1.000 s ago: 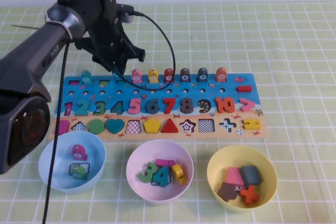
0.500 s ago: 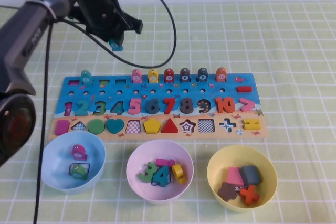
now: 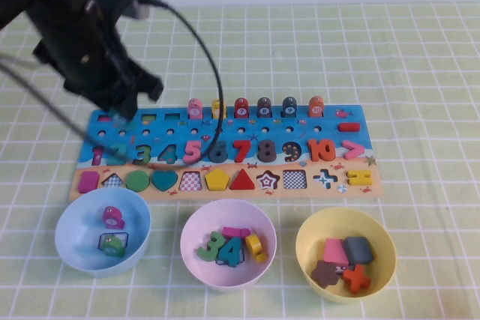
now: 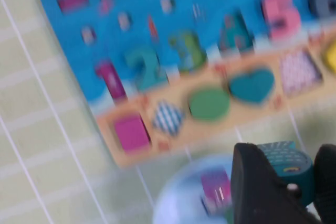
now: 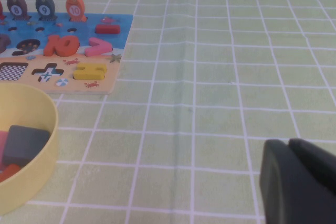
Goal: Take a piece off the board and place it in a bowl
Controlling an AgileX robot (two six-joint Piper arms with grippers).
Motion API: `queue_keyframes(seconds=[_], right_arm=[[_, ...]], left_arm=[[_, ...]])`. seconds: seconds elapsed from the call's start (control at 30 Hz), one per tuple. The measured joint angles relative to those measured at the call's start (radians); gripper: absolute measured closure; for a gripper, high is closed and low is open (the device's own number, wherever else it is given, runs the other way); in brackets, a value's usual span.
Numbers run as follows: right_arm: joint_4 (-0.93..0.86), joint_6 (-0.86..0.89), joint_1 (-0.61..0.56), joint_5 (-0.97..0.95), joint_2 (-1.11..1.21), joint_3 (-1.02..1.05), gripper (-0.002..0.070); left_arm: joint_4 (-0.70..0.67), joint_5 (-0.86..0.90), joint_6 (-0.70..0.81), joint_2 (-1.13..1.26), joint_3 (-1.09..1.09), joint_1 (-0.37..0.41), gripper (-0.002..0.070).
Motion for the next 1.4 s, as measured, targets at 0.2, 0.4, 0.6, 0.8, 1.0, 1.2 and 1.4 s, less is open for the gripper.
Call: queue_keyframes(seconds=[0.2, 0.4, 0.6, 0.8, 1.0, 1.2, 1.4], right_arm=[[0.000, 0.000, 0.000, 0.000, 0.000, 0.000, 0.0694], [0.000, 0.000, 0.000, 0.002, 0.000, 0.000, 0.0694], [0.000, 0.000, 0.000, 0.002, 0.000, 0.000, 0.0694], [0.000, 0.000, 0.000, 0.002, 0.000, 0.000, 0.0694], [0.000, 0.000, 0.000, 0.002, 0.000, 0.000, 0.0694], [0.000, 0.000, 0.000, 0.002, 0.000, 0.000, 0.0694], [0.000, 0.000, 0.000, 0.002, 0.000, 0.000, 0.0694]], left_arm=[[0.000, -0.002, -0.001, -0.253, 0.307, -0.056, 0.0484], [-0.001, -0.086, -0.049, -0.410, 0.562, -0.074, 0.0484], [0.068, -0.269, -0.168, -0.424, 0.710, -0.074, 0.0485], [0.143, -0.365, -0.236, -0.366, 0.721, -0.074, 0.0485], [0.177, -0.397, -0.266, -0.286, 0.721, -0.074, 0.0485], [0.177, -0.419, -0.267, -0.223, 0.721, -0.074, 0.0485], [0.177, -0.440, -0.267, -0.215, 0.721, -0.074, 0.0461]])
